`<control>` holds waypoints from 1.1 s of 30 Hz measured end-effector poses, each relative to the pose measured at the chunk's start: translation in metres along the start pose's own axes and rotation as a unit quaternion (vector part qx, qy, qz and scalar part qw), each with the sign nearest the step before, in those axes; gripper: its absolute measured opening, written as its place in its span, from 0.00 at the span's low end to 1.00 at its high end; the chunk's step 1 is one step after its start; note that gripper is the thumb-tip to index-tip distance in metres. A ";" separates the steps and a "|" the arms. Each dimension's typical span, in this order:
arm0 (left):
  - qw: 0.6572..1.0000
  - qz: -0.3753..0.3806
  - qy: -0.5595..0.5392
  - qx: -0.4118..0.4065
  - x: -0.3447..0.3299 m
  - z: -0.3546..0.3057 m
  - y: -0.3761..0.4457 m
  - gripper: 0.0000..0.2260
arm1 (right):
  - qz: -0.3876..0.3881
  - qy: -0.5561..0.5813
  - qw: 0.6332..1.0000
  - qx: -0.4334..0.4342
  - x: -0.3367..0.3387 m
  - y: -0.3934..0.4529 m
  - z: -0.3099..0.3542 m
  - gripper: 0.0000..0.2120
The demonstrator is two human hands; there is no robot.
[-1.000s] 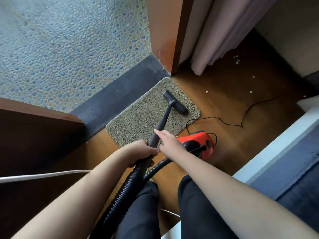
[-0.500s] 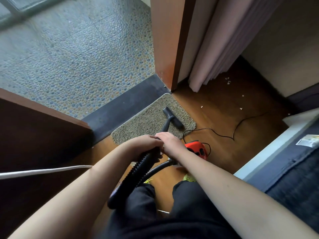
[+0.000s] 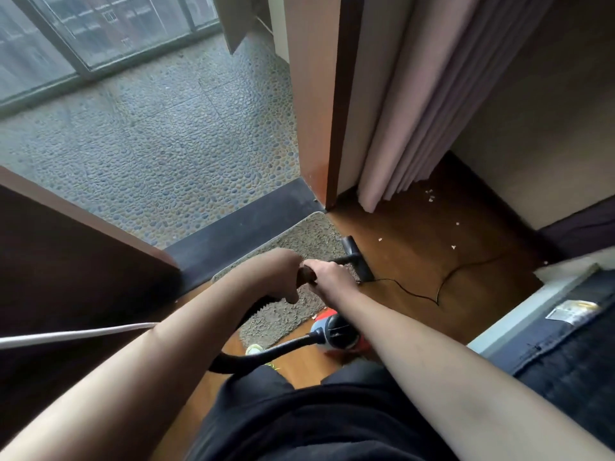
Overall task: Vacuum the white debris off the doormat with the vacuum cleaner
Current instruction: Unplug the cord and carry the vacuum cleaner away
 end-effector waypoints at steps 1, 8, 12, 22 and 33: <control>1.000 -0.023 0.020 -0.001 0.006 -0.003 -0.001 0.18 | 0.000 0.003 1.000 0.000 0.005 -0.001 -0.005 0.10; 0.982 -0.160 0.092 -0.045 0.043 -0.023 0.005 0.10 | -0.056 0.042 0.997 -0.029 0.040 -0.006 -0.041 0.10; 0.959 -0.250 0.109 -0.074 0.058 -0.017 0.016 0.09 | -0.092 0.072 0.992 -0.047 0.051 0.002 -0.053 0.11; 0.942 -0.289 0.071 -0.153 0.081 -0.004 0.053 0.07 | -0.127 0.151 0.976 -0.091 0.060 0.031 -0.052 0.15; 0.947 -0.275 0.067 -0.155 0.070 -0.036 0.070 0.06 | -0.079 0.203 0.968 -0.122 0.062 0.024 -0.072 0.22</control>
Point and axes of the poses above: each hand's wrist, its own y-axis towards the middle knuckle, its own x-axis out of the back of the hand, z = x × y, the point moved 7 cm from there along y, towards the middle knuckle
